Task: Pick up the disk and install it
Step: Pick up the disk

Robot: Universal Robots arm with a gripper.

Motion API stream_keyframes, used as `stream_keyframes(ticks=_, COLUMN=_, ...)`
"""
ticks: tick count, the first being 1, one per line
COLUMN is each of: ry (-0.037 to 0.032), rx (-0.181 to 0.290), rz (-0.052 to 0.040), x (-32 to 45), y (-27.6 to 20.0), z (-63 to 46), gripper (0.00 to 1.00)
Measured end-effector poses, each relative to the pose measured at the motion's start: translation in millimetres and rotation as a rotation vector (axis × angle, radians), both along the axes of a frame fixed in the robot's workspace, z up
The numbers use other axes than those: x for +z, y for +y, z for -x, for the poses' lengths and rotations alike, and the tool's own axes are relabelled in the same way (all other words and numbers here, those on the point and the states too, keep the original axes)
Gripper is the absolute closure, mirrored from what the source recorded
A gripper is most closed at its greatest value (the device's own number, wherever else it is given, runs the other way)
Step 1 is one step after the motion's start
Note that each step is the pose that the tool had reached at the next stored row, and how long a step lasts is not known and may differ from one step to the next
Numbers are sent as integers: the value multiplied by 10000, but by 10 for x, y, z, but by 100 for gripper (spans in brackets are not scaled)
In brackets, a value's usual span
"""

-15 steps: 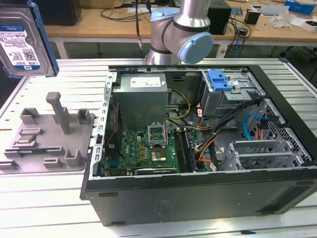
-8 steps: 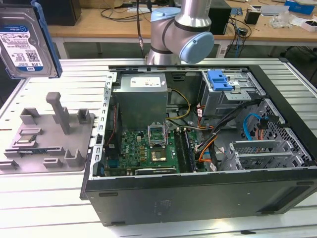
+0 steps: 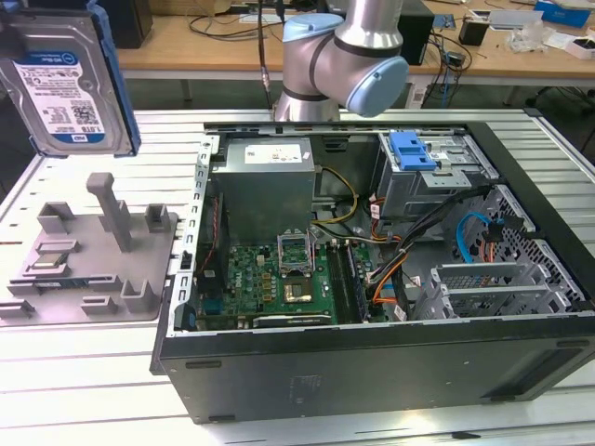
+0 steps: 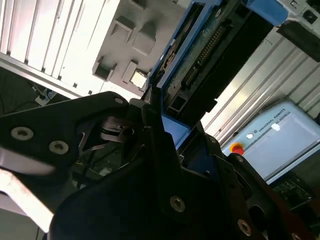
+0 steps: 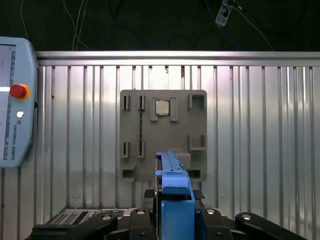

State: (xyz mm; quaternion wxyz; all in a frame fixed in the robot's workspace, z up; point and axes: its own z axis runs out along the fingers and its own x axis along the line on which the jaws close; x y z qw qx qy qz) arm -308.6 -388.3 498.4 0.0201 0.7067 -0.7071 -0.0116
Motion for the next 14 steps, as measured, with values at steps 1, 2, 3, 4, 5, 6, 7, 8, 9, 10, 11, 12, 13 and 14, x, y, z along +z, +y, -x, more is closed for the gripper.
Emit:
stream_keyframes(ticks=1, ry=19, rx=0, rz=-3, x=12, y=-108, z=-163, gripper=63)
stream_keyframes(ticks=2, ry=30, rx=1, rz=-1, x=20, y=-162, z=-245, gripper=63)
stream_keyframes(ticks=3, ry=36, rx=-1, rz=-2, x=25, y=-199, z=-305, gripper=63)
stream_keyframes(ticks=4, ry=40, rx=2, rz=-1, x=29, y=-223, z=-343, gripper=63)
stream_keyframes(ticks=5, ry=44, rx=0, rz=-1, x=33, y=-247, z=-384, gripper=63)
stream_keyframes(ticks=6, ry=47, rx=-1, rz=-2, x=36, y=-269, z=-423, gripper=63)
stream_keyframes(ticks=7, ry=56, rx=1, rz=-1, x=44, y=-314, z=-504, gripper=63)
stream_keyframes(ticks=8, ry=65, rx=2, rz=-1, x=52, y=-367, z=-607, gripper=63)
stream_keyframes(ticks=9, ry=74, rx=-1, rz=-1, x=58, y=-412, z=-699, gripper=63)
stream_keyframes(ticks=10, ry=78, rx=1, rz=-1, x=61, y=-432, z=-742, gripper=63)
stream_keyframes(ticks=11, ry=82, rx=1, rz=0, x=63, y=-451, z=-783, gripper=63)
stream_keyframes(ticks=12, ry=87, rx=-1, rz=-1, x=66, y=-476, z=-839, gripper=63)
stream_keyframes(ticks=13, ry=91, rx=2, rz=-1, x=68, y=-497, z=-885, gripper=63)
stream_keyframes(ticks=14, ry=98, rx=-1, rz=-2, x=72, y=-530, z=-958, gripper=63)
